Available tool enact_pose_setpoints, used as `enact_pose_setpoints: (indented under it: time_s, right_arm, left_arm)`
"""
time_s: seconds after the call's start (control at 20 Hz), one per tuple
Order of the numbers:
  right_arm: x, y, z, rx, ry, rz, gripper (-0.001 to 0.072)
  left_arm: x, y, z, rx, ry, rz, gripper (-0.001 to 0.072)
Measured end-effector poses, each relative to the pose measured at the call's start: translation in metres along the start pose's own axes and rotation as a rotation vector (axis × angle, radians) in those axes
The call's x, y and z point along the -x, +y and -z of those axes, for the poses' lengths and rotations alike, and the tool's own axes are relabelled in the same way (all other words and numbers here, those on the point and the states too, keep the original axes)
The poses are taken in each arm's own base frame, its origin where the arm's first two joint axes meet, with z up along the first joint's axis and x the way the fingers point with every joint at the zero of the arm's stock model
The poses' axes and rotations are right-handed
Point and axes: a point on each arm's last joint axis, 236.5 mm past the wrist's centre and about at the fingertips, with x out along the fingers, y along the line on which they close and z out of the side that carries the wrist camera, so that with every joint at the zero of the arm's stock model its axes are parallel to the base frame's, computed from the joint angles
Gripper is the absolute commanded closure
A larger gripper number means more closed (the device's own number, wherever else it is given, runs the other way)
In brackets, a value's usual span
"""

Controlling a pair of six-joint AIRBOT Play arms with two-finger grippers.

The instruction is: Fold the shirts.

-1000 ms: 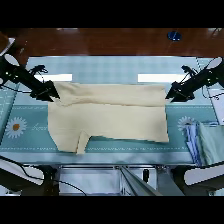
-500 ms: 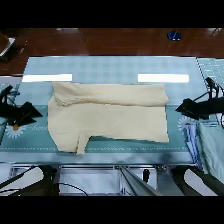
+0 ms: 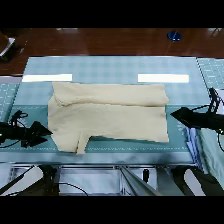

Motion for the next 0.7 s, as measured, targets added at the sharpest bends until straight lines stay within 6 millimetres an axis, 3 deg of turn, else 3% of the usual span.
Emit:
enact_pose_setpoints:
  time_s: [0.3, 0.35, 0.4, 0.45, 0.5, 0.6, 0.7]
  right_arm:
    - [0.0, 0.004, -0.004, -0.004, -0.025, -0.019, 0.0297]
    - [0.0, 0.004, -0.004, -0.006, -0.027, -0.02, 0.0297]
    - [0.0, 0.004, -0.005, -0.007, -0.031, -0.019, 0.0303]
    - [0.0, 0.002, -0.007, -0.007, -0.038, -0.01, 0.0303]
    - [0.001, -0.005, -0.009, -0.012, -0.048, 0.013, 0.0303]
    - [0.003, -0.03, -0.01, -0.044, -0.048, 0.103, 0.0303]
    - [0.004, -0.059, 0.002, -0.075, 0.012, 0.201, 0.0303]
  left_arm:
    - [-0.028, -0.016, 0.018, 0.017, 0.03, 0.077, 0.0214]
    - [-0.033, -0.021, 0.022, 0.01, 0.04, 0.088, 0.0275]
    - [-0.038, -0.024, 0.026, -0.009, 0.052, 0.084, 0.0384]
    - [-0.043, -0.025, 0.029, -0.032, 0.059, 0.071, 0.0576]
    - [-0.047, -0.024, 0.029, -0.055, 0.055, 0.055, 0.0682]
    - [-0.051, -0.029, 0.029, -0.084, 0.052, 0.049, 0.0683]
    - [-0.051, -0.032, 0.027, -0.103, 0.049, 0.042, 0.0683]
